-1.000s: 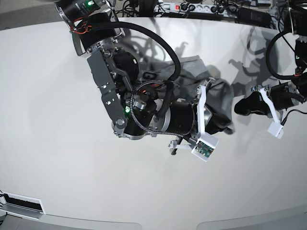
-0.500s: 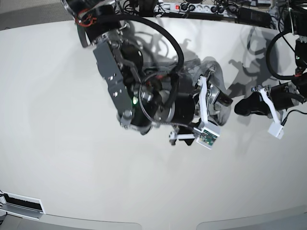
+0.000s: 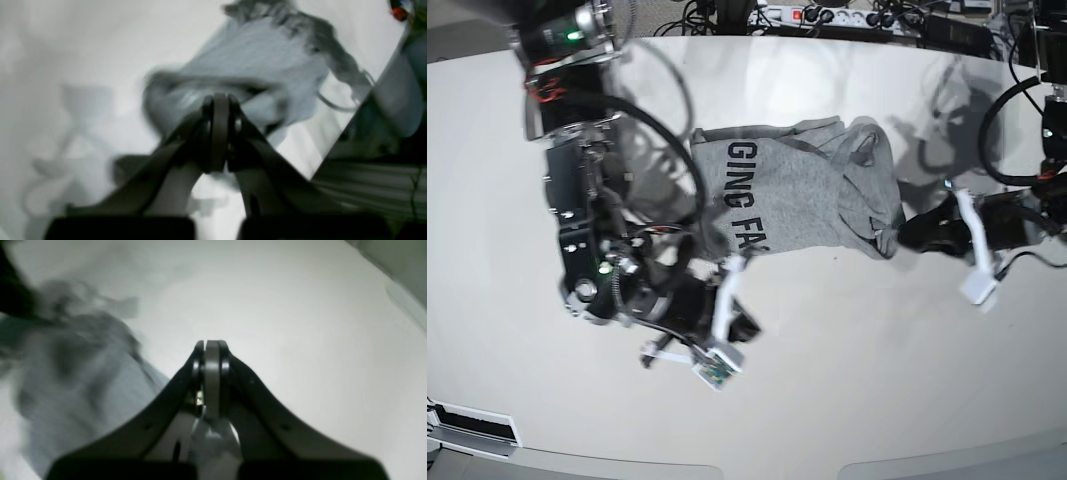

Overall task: Layout the t-shirt on the table in an organized manner, then fold the t-shirt properly
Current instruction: 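Press and tuck the folded bundle with the right gripper, then square the folded shirt sides with both grippers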

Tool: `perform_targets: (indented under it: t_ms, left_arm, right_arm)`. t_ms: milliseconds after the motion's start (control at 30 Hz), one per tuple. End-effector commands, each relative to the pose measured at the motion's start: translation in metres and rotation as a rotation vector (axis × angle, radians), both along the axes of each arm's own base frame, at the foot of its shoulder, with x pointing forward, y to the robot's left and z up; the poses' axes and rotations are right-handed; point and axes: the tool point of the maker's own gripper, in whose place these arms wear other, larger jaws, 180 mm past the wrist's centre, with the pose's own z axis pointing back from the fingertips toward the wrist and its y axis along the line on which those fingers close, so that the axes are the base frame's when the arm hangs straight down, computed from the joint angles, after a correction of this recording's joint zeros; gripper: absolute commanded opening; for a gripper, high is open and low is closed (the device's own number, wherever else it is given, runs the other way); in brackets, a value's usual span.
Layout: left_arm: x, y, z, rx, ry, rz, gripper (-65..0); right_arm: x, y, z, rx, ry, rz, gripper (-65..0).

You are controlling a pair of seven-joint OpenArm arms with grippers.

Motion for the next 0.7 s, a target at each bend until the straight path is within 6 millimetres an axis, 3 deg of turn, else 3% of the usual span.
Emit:
perform_targets:
  t_ms: [0,133,267,367,500,667]
  left_arm:
    - [-0.004,-0.012,0.013,-0.002,-0.046,-0.055,-65.0]
    - [-0.044,-0.067,0.010,0.034,-0.068,-0.268,-65.0]
    - [-0.086,-0.104,-0.015,0.097,-0.053,-0.431,-65.0]
    - [-0.104,-0.112,-0.038,0.175,-0.068,-0.497,-65.0]
    - [-0.111,-0.116,-0.060,0.204,-0.062,-0.506,-65.0]
    - [-0.120,-0.121,-0.096,0.234,-0.003,-0.502,-65.0]
  right_arm:
    - [0.011,0.007,0.018,0.033,-0.046,0.020,-65.0]
    - [0.018,0.005,-0.012,-0.063,0.024,0.064,-65.0]
    - [0.026,0.011,-0.037,-0.176,0.080,0.117,-65.0]
    - [0.024,0.015,-0.053,-0.238,0.116,0.157,-65.0]
    - [0.014,0.018,-0.076,-0.323,0.159,0.218,-65.0]
    - [0.009,0.002,-0.106,-0.459,0.195,0.187,-65.0]
